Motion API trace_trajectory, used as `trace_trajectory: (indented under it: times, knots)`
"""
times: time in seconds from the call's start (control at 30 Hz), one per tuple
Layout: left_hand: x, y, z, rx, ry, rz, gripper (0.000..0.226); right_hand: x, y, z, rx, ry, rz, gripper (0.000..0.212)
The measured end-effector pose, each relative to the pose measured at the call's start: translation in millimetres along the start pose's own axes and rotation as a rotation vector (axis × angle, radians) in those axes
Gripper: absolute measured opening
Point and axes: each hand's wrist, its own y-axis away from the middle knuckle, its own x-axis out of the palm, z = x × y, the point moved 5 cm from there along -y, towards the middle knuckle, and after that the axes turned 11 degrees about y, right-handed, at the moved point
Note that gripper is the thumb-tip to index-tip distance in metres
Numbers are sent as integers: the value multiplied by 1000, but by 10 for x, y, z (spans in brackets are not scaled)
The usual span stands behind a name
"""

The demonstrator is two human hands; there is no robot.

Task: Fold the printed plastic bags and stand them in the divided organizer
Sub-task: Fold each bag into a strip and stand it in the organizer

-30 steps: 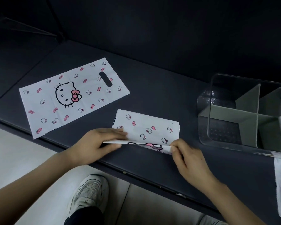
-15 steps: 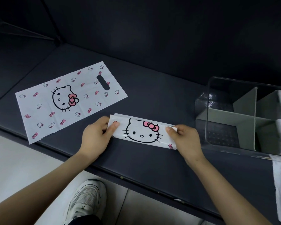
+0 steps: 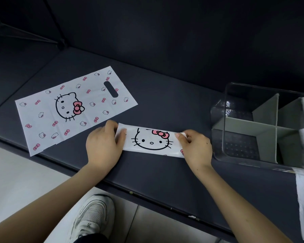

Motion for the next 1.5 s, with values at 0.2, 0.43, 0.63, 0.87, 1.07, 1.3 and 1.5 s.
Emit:
trace_trajectory:
  times: [0.2,0.43,0.63,0.87,1.07,1.3,1.5]
  knots:
    - [205,94,-321,330,-5,217,46,10,-12,9,-4,20,-13,22]
    - [476,165,-324,240,-99,449,64,59,-30,-8,7,48,-13,24]
    - [524,166,-310,215,-167,494,66,40,-26,64,-23,170,-12,24]
    - [525,175,-317,192,-186,502,70,180,261,343,-541,660,-257,47]
    - [513,171,-325,196,-171,517,77,369,290,151,-595,663,-17,52]
    - [516,127,-328,239,-162,549,81,141,372,-222,-462,603,-87,51]
    - [526,38,-284,332,-152,642,82,-76,267,-84,-388,372,-128,45]
